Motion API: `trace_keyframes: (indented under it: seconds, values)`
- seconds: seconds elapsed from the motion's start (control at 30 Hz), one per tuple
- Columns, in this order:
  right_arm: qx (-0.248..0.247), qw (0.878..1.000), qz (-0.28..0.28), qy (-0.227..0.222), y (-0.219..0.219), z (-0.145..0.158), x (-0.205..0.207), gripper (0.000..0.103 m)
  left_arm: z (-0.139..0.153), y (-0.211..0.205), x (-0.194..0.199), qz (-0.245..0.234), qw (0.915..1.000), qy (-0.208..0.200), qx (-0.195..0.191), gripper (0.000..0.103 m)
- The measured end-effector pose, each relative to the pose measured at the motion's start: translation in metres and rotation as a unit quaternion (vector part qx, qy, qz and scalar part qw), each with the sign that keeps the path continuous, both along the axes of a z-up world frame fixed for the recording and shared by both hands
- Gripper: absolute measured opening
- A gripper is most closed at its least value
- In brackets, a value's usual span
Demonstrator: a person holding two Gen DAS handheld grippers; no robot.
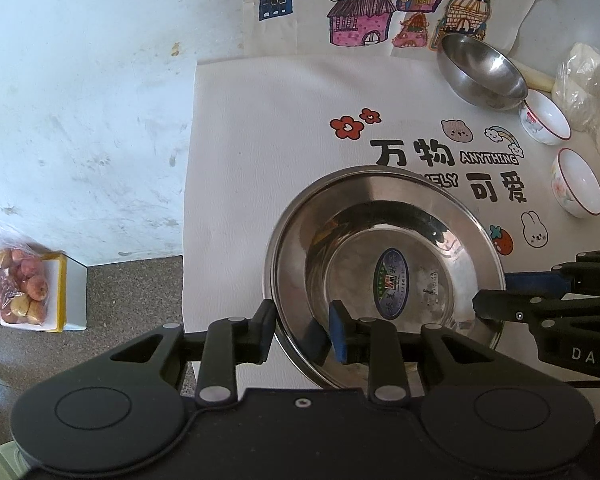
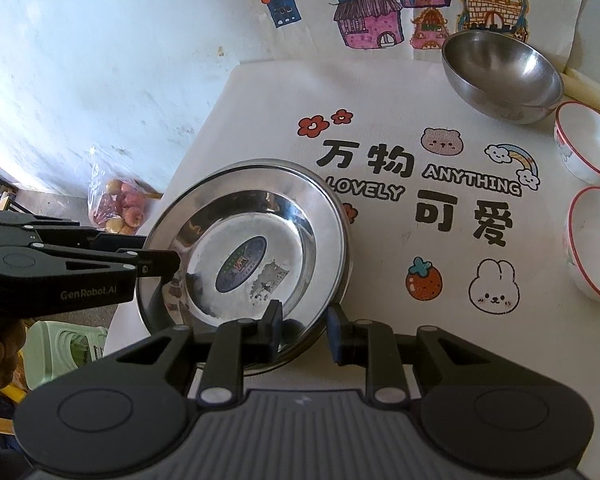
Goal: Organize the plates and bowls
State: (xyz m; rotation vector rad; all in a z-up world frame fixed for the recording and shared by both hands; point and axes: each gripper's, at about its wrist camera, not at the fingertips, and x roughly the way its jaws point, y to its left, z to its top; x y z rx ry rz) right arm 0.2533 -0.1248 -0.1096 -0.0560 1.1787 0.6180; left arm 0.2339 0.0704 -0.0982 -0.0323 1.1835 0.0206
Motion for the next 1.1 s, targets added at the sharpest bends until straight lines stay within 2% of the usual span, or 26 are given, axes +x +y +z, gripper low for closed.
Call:
trace_keyframes:
  seconds: [0.4,0.63,0.67,0.73,0.77,0.83,0.93,1.1]
  values:
    - [0.000,1.000,-0.002,0.002,-0.003,-0.001,-0.003,0.030,0.000,-0.002,0.000,-0.001,0.9999,0.000,-0.014,0.033]
    - [0.005,1.000,-0.005,0.001,-0.004,0.001,-0.004,0.037,0.007,0.002,-0.001,0.004,0.9998,-0.012,-0.012,0.041]
    - [0.006,1.000,-0.006,0.001,-0.005,0.002,-0.005,0.040,0.008,0.003,-0.001,0.006,0.9998,-0.016,-0.014,0.042]
    - [0.007,1.000,-0.007,-0.001,-0.005,0.003,-0.005,0.056,0.011,0.004,-0.002,0.008,0.9996,-0.022,-0.017,0.049]
    - [0.007,1.000,-0.009,-0.001,-0.006,0.003,-0.006,0.058,0.013,0.004,-0.002,0.009,0.9994,-0.027,-0.019,0.052]
    - [0.007,1.000,-0.015,-0.002,-0.007,0.004,-0.006,0.070,0.015,0.004,-0.002,0.011,0.9991,-0.034,-0.022,0.064]
    - [0.008,1.000,-0.026,-0.007,-0.012,0.006,-0.007,0.085,0.019,0.002,-0.001,0.011,0.9985,-0.045,-0.029,0.075]
    - [0.005,0.999,-0.051,-0.010,-0.025,0.007,-0.010,0.099,0.022,-0.005,0.007,-0.006,0.9974,-0.058,-0.041,0.086]
